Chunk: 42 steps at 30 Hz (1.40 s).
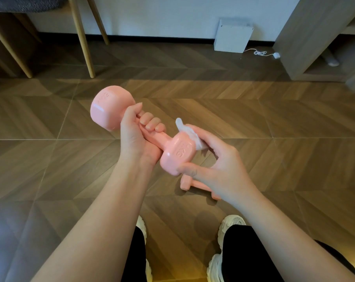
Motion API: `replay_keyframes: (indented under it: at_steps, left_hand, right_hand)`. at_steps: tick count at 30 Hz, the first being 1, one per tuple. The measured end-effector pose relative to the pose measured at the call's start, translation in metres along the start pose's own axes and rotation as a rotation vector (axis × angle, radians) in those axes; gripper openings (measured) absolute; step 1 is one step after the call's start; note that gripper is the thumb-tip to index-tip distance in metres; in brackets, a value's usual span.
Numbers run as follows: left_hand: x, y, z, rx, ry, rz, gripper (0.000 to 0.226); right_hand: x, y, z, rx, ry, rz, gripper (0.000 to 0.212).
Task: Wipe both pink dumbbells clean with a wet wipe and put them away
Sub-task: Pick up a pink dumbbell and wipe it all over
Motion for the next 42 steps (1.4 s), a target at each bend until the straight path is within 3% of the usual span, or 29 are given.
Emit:
replay_keyframes:
  at_steps: [2, 8, 12, 17, 21, 27, 31, 36, 40, 42]
  left_hand:
    - [-0.002, -0.001, 0.001, 0.014, -0.013, 0.009, 0.034]
    - [-0.006, -0.003, 0.003, 0.033, -0.052, 0.004, 0.034]
    - [-0.008, -0.002, 0.004, 0.038, -0.084, -0.025, 0.033]
    - [0.002, -0.001, 0.0, 0.018, 0.027, -0.108, 0.029]
    - [0.009, 0.001, -0.004, 0.03, 0.056, -0.073, 0.034]
    - [0.009, 0.002, -0.004, -0.045, 0.059, -0.083, 0.037]
    - [0.005, -0.001, -0.004, -0.013, 0.036, -0.05, 0.034]
    - [0.002, 0.0, -0.002, -0.023, -0.009, -0.077, 0.034]
    - [-0.001, 0.002, 0.001, -0.026, -0.052, -0.064, 0.034]
    - [-0.002, 0.002, 0.002, -0.015, -0.057, -0.049, 0.034]
  right_hand:
    - [0.002, -0.004, 0.002, 0.061, 0.073, 0.014, 0.068]
    - [0.005, 0.003, -0.002, -0.193, -0.033, -0.158, 0.064]
    - [0.014, -0.002, 0.004, -0.197, -0.01, -0.323, 0.091]
    - [0.006, -0.004, 0.007, -0.066, -0.094, -0.104, 0.085]
    - [0.009, -0.015, 0.004, 0.096, 0.047, 0.112, 0.079]
    - [0.001, 0.005, -0.003, -0.11, -0.107, -0.119, 0.086]
    - [0.008, -0.004, 0.0, -0.022, 0.019, -0.028, 0.088]
    - [0.003, 0.009, -0.003, -0.224, -0.115, -0.196, 0.075]
    - [0.001, 0.002, 0.003, -0.15, -0.045, -0.111, 0.072]
    - [0.0, 0.007, 0.003, -0.203, -0.071, -0.171, 0.071]
Point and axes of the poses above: each hand's wrist, its own z-axis towards the middle knuckle, its own x-axis out of the palm, y = z × x, the point moved 6 cm from there along z, towards the middle knuckle, and after that the axes turned 6 degrees about -z, right-handed, at the moved point
